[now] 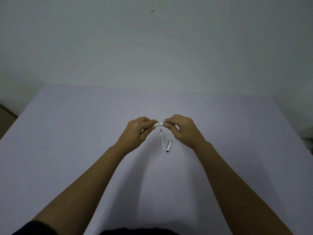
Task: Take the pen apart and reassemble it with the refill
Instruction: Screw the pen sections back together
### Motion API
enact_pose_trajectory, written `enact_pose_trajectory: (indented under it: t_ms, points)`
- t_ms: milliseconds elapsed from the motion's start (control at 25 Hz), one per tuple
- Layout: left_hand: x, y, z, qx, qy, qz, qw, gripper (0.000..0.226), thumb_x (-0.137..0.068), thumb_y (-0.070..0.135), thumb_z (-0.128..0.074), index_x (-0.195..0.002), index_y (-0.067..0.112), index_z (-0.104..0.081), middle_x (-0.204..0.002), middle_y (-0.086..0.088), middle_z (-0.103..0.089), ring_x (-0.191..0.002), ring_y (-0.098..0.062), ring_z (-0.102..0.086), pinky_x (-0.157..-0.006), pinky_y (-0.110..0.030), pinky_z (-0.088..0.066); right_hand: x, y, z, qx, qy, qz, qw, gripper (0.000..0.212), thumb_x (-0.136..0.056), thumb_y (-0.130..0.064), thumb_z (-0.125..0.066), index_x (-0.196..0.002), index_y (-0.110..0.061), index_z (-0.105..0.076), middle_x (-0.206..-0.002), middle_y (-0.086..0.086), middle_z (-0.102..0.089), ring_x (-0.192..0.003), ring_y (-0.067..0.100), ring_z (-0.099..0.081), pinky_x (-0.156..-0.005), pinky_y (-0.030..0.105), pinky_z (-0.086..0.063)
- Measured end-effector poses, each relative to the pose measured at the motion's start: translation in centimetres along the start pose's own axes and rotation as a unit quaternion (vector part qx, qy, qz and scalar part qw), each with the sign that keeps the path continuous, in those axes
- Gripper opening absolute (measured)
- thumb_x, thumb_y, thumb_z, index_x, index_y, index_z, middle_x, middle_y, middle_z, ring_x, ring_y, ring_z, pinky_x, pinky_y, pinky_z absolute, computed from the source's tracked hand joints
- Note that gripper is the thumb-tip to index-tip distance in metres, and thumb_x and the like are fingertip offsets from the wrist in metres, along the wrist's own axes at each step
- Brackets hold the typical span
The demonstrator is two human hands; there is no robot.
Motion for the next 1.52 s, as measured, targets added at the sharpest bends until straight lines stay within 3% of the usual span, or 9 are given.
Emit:
enact_pose_trajectory:
  t_ms: [240, 360, 560, 720, 1000, 1120, 1200, 1320, 1520]
  points:
    - [0.6, -1.4, -0.2, 0.018, 0.022, 0.055, 0.998, 0.021, -0.089, 0.011, -0.056, -0.108, 0.013, -0.066, -0.085, -0.009, -0.066, -0.073, -0.022, -0.058, -0.066, -0.015, -0.038, 0.6, 3.2, -1.0, -0.072, 0.029, -0.104, 0.992, 0.028, -0.093, -0.02, -0.049, -0.117, -0.011, -0.06, -0.103, 0.002, -0.068, -0.097, 0.006, -0.059, -0.087, 0.009, -0.041]
    - [0.4, -2.6, -0.4, 0.018, 0.023, 0.082, 0.996, 0.02, -0.089, 0.013, -0.056, -0.107, 0.014, -0.066, -0.083, -0.008, -0.066, -0.071, -0.019, -0.056, -0.065, -0.008, -0.035, 2.1, 6.5, -3.5, 0.012, -0.004, -0.153, 0.988, 0.023, -0.093, -0.009, -0.05, -0.11, -0.004, -0.065, -0.104, 0.014, -0.07, -0.099, 0.025, -0.064, -0.087, 0.023, -0.043]
    - [-0.5, -4.1, -1.0, 0.021, 0.029, 0.106, 0.994, 0.02, -0.089, 0.013, -0.056, -0.107, 0.013, -0.066, -0.082, -0.006, -0.066, -0.069, -0.013, -0.053, -0.066, -0.003, -0.035, 5.4, 11.2, -8.3, 0.038, -0.048, -0.408, 0.911, 0.03, -0.087, -0.025, -0.061, -0.102, 0.001, -0.065, -0.097, 0.02, -0.072, -0.095, 0.033, -0.064, -0.083, 0.035, -0.047]
    - [-0.9, -4.9, -1.8, 0.022, 0.016, 0.115, 0.993, 0.021, -0.089, 0.013, -0.057, -0.107, 0.012, -0.066, -0.083, -0.008, -0.067, -0.07, -0.013, -0.054, -0.064, -0.003, -0.034, 5.7, 11.8, -10.5, 0.026, -0.034, -0.482, 0.875, 0.031, -0.08, -0.027, -0.068, -0.09, 0.002, -0.064, -0.09, 0.018, -0.071, -0.089, 0.032, -0.065, -0.074, 0.031, -0.047]
    - [-0.6, -5.4, -2.2, 0.019, 0.002, 0.124, 0.992, 0.02, -0.089, 0.012, -0.057, -0.106, 0.012, -0.067, -0.083, -0.008, -0.067, -0.07, -0.013, -0.054, -0.066, -0.002, -0.035, 5.2, 12.4, -10.6, -0.016, -0.014, -0.529, 0.848, 0.021, -0.078, -0.016, -0.068, -0.093, -0.002, -0.069, -0.095, 0.011, -0.071, -0.093, 0.026, -0.063, -0.074, 0.025, -0.046]
    - [0.0, -5.5, -1.8, 0.014, -0.001, 0.125, 0.992, 0.02, -0.088, 0.012, -0.057, -0.106, 0.012, -0.067, -0.083, -0.008, -0.067, -0.071, -0.013, -0.054, -0.066, 0.001, -0.033, 4.9, 12.0, -9.2, -0.136, 0.047, -0.535, 0.833, 0.013, -0.078, -0.017, -0.066, -0.085, -0.008, -0.071, -0.075, 0.001, -0.066, -0.077, 0.016, -0.059, -0.06, 0.014, -0.042]
    - [0.5, -5.6, -1.7, 0.006, 0.001, 0.132, 0.991, 0.02, -0.088, 0.012, -0.058, -0.106, 0.012, -0.067, -0.084, -0.009, -0.068, -0.071, -0.014, -0.055, -0.064, 0.0, -0.034, 4.3, 11.2, -7.9, -0.258, 0.116, -0.529, 0.8, 0.009, -0.079, -0.018, -0.067, -0.086, -0.013, -0.069, -0.08, 0.002, -0.068, -0.079, 0.015, -0.061, -0.073, 0.018, -0.049]
    - [1.0, -5.3, -1.9, -0.009, 0.007, 0.137, 0.99, 0.02, -0.088, 0.013, -0.058, -0.106, 0.012, -0.067, -0.083, -0.011, -0.069, -0.071, -0.02, -0.058, -0.064, -0.013, -0.04, 3.2, 9.7, -6.2, -0.441, 0.201, -0.473, 0.736, 0.004, -0.084, -0.012, -0.064, -0.088, -0.011, -0.062, -0.091, 0.01, -0.07, -0.084, 0.015, -0.066, -0.075, 0.02, -0.054]
    - [1.2, -3.9, -1.8, -0.016, 0.025, 0.117, 0.993, 0.019, -0.088, 0.011, -0.058, -0.104, 0.011, -0.067, -0.08, -0.013, -0.069, -0.07, -0.025, -0.06, -0.064, -0.031, -0.046, 1.9, 7.0, -4.4, -0.517, 0.229, -0.393, 0.725, 0.009, -0.089, -0.006, -0.057, -0.097, -0.007, -0.06, -0.098, 0.014, -0.067, -0.088, 0.012, -0.067, -0.072, 0.013, -0.054]
Point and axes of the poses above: each hand's wrist, its own x-axis away from the middle knuckle, its own z-axis out of the back of the hand, y = z × x, the point moved 3 cm from there along -x, towards the middle knuckle
